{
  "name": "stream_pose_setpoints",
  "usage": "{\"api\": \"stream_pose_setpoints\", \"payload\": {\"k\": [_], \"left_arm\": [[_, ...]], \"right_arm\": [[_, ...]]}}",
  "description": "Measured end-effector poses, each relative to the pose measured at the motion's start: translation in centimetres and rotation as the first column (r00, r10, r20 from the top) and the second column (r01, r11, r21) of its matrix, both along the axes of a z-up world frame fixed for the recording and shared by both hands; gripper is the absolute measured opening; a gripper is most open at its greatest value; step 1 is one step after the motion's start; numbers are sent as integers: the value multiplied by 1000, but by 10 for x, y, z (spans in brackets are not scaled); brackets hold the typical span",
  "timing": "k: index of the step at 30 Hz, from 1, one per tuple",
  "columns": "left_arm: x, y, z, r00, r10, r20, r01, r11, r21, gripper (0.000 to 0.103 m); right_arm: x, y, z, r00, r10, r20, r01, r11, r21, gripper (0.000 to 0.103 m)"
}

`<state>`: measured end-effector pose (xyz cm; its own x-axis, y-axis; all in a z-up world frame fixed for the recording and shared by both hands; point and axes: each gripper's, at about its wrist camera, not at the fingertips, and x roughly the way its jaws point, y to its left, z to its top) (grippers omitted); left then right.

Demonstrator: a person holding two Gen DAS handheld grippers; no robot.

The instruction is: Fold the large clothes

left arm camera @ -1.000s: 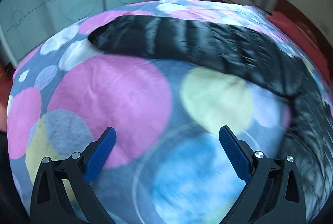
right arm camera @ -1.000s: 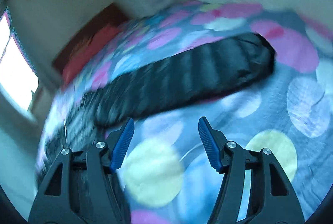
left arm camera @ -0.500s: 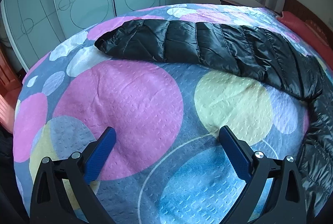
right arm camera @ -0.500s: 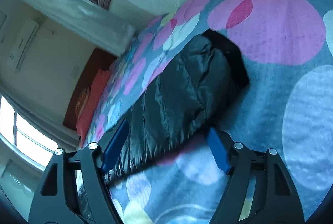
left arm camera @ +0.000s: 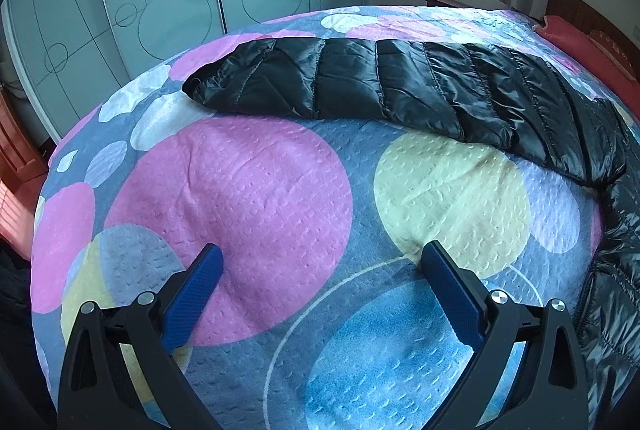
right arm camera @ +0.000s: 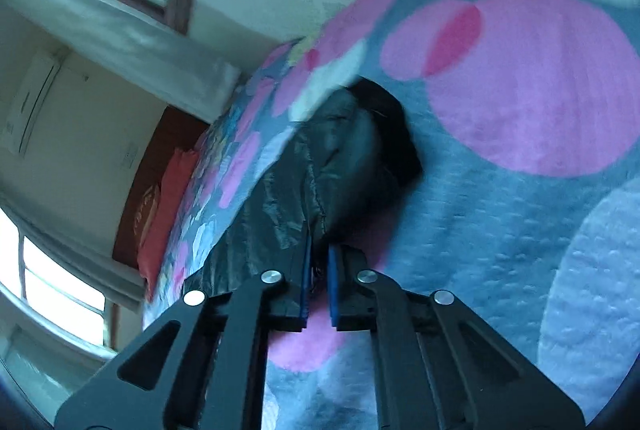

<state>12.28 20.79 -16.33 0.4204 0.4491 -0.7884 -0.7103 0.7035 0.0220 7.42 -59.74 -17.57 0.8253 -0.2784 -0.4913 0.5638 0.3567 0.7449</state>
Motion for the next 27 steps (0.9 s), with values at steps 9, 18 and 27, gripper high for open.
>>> {"api": "stream_pose_setpoints", "payload": {"k": [9, 18, 27], "left_arm": [[1, 0, -1, 1000, 1, -1, -1, 1000, 10, 99], [0, -1, -2, 1000, 1, 3, -1, 1000, 12, 99], [-1, 1, -2, 1000, 0, 12, 0, 1000, 5, 99]], "right_arm": [[68, 114, 88, 961, 265, -75, -274, 895, -353, 6], [170, 305, 116, 779, 592, -205, -605, 625, -493, 5], [243, 463, 92, 539, 769, -343, -816, 376, -439, 5]]}}
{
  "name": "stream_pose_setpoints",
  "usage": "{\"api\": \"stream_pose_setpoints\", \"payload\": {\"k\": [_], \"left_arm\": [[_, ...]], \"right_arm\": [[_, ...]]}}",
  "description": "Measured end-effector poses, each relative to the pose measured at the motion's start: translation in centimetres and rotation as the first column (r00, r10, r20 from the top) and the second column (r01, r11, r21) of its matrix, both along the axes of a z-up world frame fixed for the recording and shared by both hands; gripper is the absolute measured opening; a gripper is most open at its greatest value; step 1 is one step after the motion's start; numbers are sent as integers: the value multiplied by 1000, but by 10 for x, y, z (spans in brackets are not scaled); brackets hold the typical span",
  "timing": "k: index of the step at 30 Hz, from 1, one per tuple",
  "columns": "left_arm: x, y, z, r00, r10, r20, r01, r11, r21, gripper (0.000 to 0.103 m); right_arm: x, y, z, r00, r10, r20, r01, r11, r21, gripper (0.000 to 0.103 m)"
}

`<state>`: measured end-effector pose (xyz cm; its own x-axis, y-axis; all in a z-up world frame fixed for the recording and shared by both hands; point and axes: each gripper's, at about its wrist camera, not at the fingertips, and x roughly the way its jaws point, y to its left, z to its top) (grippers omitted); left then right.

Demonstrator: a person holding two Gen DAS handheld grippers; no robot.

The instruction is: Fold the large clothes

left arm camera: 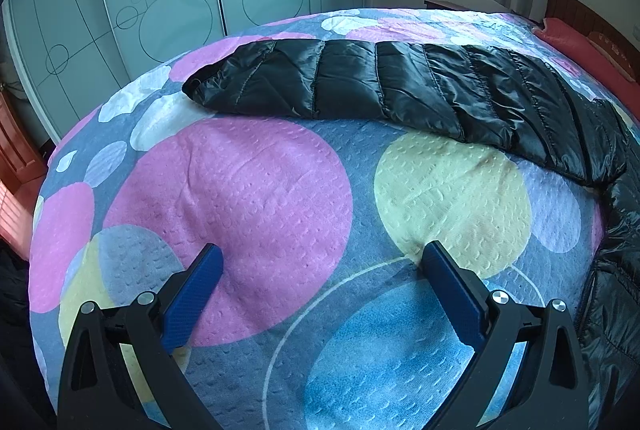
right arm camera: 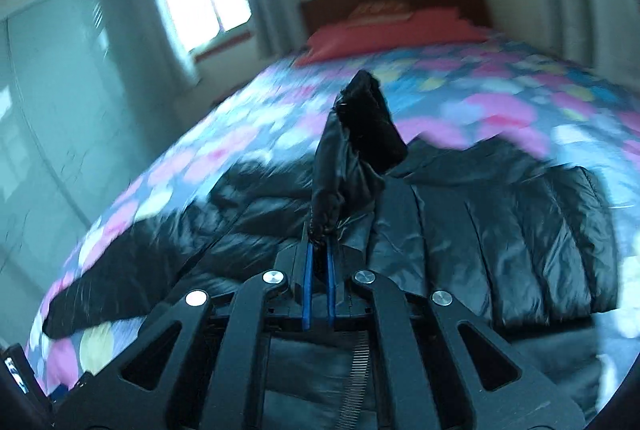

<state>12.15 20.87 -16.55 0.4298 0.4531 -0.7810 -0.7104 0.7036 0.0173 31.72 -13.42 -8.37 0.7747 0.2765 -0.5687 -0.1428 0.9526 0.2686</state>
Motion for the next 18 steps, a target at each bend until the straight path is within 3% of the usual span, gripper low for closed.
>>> {"api": "stream_pose_setpoints", "payload": {"k": [4, 7, 8, 9, 11, 16, 18], "left_arm": [[0, 0, 0, 1000, 0, -1, 0, 1000, 1, 99], [0, -1, 0, 1000, 1, -1, -1, 1000, 1, 99], [0, -1, 0, 1000, 1, -1, -1, 1000, 2, 99], [0, -1, 0, 1000, 1, -2, -1, 1000, 2, 99], [0, -2, 0, 1000, 1, 0, -1, 1000, 1, 99], [0, -3, -1, 1000, 1, 0, -1, 1000, 2, 99], [0, -2, 0, 1000, 1, -1, -1, 1000, 3, 99]], "right_arm": [[17, 45, -32, 990, 75, -122, -84, 994, -69, 6], [22, 49, -51, 975, 104, -195, -125, 987, -99, 15], [22, 51, -56, 970, 116, -214, -139, 985, -98, 22], [21, 51, -57, 968, 130, -216, -152, 984, -88, 38], [11, 46, -51, 963, 177, -204, -188, 981, -36, 60], [-36, 2, 1, 977, 198, -74, -197, 980, 15, 60], [-43, -32, 19, 989, 144, -42, -143, 990, 15, 50]]}}
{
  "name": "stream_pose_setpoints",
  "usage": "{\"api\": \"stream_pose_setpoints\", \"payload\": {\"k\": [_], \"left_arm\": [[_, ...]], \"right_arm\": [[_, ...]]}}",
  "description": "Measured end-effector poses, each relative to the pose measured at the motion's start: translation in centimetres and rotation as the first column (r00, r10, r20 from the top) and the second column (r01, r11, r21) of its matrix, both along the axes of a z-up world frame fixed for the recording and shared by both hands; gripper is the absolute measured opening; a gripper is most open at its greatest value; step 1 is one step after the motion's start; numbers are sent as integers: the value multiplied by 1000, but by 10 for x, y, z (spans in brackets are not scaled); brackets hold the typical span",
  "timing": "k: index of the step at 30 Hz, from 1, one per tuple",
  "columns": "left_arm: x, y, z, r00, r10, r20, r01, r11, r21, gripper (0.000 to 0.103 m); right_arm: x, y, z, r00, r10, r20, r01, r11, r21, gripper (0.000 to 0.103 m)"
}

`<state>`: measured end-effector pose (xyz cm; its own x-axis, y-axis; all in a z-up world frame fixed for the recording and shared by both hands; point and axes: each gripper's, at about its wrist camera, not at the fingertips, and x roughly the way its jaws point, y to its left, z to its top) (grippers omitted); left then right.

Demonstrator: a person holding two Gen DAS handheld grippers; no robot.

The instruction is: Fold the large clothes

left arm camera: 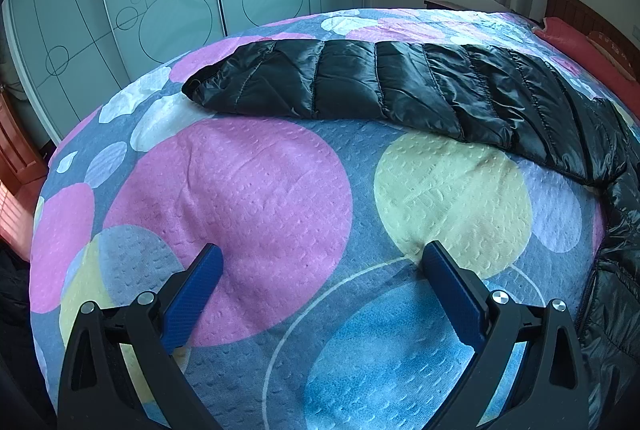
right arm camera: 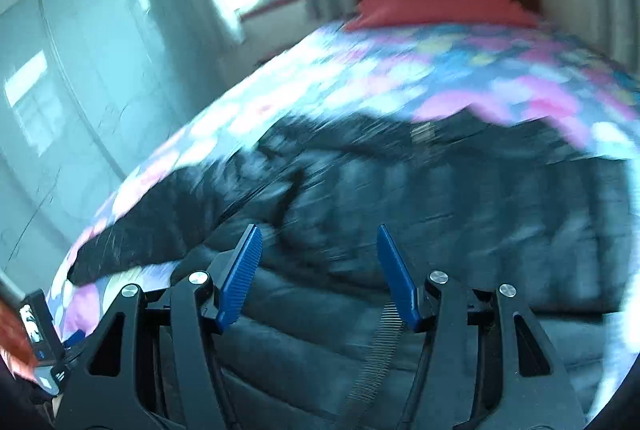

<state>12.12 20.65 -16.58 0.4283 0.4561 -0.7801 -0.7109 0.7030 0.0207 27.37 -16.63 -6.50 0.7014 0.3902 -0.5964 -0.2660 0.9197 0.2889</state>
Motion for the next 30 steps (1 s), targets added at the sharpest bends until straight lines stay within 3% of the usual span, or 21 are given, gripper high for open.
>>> {"api": "stream_pose_setpoints", "payload": {"k": [4, 5, 7, 10, 12, 15, 19, 21, 25, 30], "left_arm": [[1, 1, 0, 1000, 0, -3, 0, 1000, 4, 99], [1, 1, 0, 1000, 0, -4, 0, 1000, 6, 99], [1, 0, 0, 1000, 0, -5, 0, 1000, 7, 99], [1, -1, 0, 1000, 0, -9, 0, 1000, 11, 99], [2, -2, 0, 1000, 0, -11, 0, 1000, 12, 99], [3, -1, -1, 1000, -1, -11, 1, 1000, 13, 99], [3, -2, -1, 1000, 0, -14, 0, 1000, 17, 99], [3, 0, -1, 1000, -1, -15, 1, 1000, 18, 99], [3, -1, -1, 1000, 0, -14, 1, 1000, 17, 99], [3, -1, -1, 1000, 0, -14, 0, 1000, 18, 99]], "right_arm": [[4, -105, 7, 969, -246, -3, 246, 969, 1, 24], [9, -139, -1, 946, -323, -37, 323, 946, 3, 19], [18, -169, -20, 920, -383, -88, 382, 924, -26, 18], [26, -179, -64, 907, -381, -179, 374, 924, -77, 17], [25, -179, -77, 909, -372, -187, 366, 928, -65, 17], [22, -182, -59, 911, -371, -180, 364, 929, -69, 16], [32, -190, -30, 907, -412, -88, 409, 911, -58, 17], [46, -194, -32, 900, -429, -79, 425, 903, -68, 17], [80, -199, -77, 888, -419, -191, 404, 908, -113, 18], [68, -191, -54, 885, -430, -178, 416, 902, -112, 20]]}}
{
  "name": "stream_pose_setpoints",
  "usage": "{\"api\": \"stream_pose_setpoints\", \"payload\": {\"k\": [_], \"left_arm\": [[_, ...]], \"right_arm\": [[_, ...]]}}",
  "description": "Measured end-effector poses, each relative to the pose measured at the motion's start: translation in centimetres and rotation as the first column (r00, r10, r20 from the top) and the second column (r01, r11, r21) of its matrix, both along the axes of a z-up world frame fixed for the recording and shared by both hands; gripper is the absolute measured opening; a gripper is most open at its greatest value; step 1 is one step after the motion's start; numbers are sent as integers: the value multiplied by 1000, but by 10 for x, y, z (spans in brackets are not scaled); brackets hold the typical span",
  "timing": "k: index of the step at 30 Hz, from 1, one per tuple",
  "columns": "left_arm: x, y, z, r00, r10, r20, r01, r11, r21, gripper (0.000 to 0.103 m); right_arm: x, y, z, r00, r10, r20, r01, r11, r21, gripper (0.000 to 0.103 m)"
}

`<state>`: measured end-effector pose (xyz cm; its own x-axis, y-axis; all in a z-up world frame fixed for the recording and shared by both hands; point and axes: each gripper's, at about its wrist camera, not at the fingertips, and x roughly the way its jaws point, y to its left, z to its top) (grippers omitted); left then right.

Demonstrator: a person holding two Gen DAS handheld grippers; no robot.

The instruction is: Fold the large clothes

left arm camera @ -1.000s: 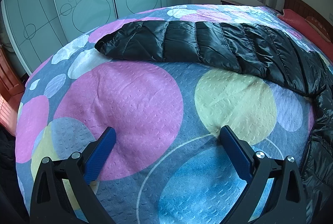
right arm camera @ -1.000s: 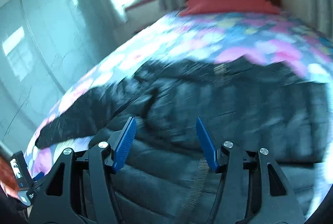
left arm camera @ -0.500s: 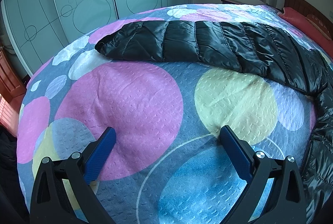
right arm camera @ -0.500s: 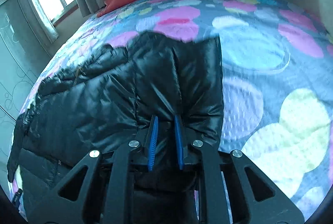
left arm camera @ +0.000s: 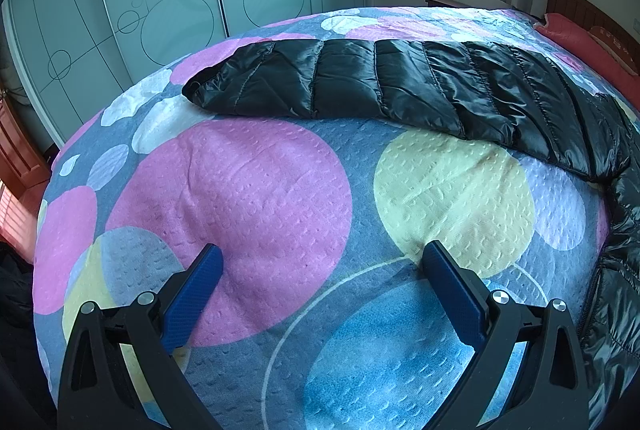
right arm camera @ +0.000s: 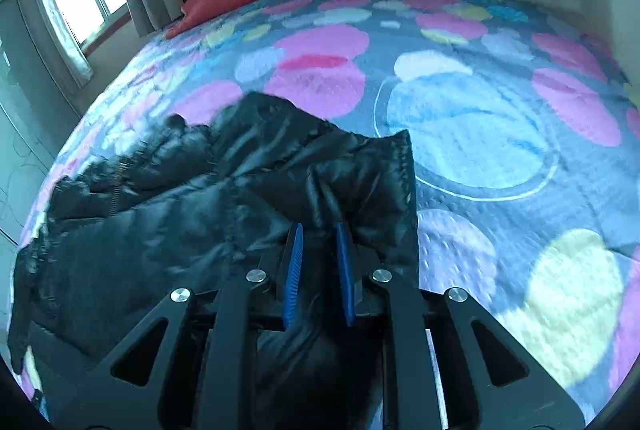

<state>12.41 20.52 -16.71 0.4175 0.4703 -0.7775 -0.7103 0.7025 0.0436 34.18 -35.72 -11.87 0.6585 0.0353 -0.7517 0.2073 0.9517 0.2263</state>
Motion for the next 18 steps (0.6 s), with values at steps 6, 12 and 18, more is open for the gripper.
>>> {"api": "stream_pose_setpoints", "payload": {"k": [6, 12, 18], "left_arm": [[0, 2, 0, 1000, 0, -2, 0, 1000, 2, 99], [1, 2, -1, 1000, 0, 0, 0, 1000, 2, 99], [0, 1, -1, 1000, -1, 2, 1, 1000, -2, 99]], "right_arm": [[-28, 26, -11, 1000, 28, 1, -28, 999, -47, 30], [-40, 40, 3, 999, 29, 29, -27, 997, -71, 39], [-55, 66, 15, 995, 57, 87, -50, 995, -88, 47]]}}
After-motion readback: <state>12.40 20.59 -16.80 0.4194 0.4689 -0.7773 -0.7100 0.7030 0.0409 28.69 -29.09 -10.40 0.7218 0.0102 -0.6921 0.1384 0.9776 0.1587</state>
